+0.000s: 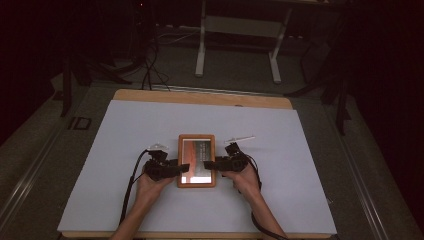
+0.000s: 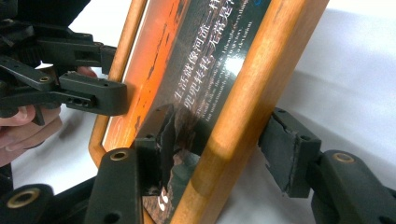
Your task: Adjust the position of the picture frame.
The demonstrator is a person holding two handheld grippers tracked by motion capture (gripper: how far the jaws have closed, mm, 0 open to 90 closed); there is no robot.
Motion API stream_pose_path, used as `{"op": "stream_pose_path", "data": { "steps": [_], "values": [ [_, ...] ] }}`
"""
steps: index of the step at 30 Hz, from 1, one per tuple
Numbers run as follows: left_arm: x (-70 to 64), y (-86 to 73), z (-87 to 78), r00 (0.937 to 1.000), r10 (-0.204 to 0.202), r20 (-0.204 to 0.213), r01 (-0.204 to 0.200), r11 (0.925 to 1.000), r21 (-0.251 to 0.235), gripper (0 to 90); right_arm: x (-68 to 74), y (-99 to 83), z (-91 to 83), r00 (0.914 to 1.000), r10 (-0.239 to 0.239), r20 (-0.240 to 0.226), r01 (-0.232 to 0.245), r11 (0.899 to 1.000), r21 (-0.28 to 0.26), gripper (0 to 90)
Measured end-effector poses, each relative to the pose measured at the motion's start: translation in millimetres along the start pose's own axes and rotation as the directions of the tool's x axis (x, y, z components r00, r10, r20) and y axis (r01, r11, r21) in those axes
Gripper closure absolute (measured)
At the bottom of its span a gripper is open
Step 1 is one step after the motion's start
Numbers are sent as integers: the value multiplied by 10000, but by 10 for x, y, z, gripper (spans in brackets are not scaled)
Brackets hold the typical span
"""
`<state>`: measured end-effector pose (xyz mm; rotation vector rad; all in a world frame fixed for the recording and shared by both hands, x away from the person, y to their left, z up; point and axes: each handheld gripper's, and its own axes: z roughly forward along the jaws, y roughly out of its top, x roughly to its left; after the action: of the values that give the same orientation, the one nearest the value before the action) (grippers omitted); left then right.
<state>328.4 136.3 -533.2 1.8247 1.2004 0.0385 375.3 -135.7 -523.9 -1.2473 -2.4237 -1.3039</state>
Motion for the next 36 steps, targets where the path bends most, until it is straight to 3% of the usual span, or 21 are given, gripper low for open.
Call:
{"op": "stream_pose_path", "data": {
  "steps": [5,11,16,19,27,31,33,36],
  "values": [
    [-106,28,55,9998,192,56,-192,9998,103,464,-19,-62,-135,9992,374,137,-370,9989,-282,501],
    [-237,29,161,9997,44,220,-56,9986,534,479,-79,-116,-267,9960,793,407,-775,9960,-442,506],
    [-255,21,249,9989,-204,430,169,9965,820,473,-166,-162,-317,9917,1172,530,-1145,9921,-516,505],
    [-261,17,265,9996,-111,274,88,9963,857,466,-177,-166,-325,9910,1114,748,-1074,9927,-547,507],
    [-225,45,270,9990,80,429,-118,9960,889,464,-197,-207,-318,9903,1086,862,-1049,9934,-459,481],
    [-209,43,271,9985,142,525,-186,9963,836,463,-177,-205,-324,9917,782,1024,-752,9966,-330,477],
    [-211,40,269,9986,245,476,-283,9964,803,448,-160,-200,-367,9894,544,1345,-498,9981,-374,480],
    [-221,42,229,9988,405,286,-424,9967,686,436,-162,-197,-468,9863,437,1590,-333,9971,-678,455]
  ]
}}
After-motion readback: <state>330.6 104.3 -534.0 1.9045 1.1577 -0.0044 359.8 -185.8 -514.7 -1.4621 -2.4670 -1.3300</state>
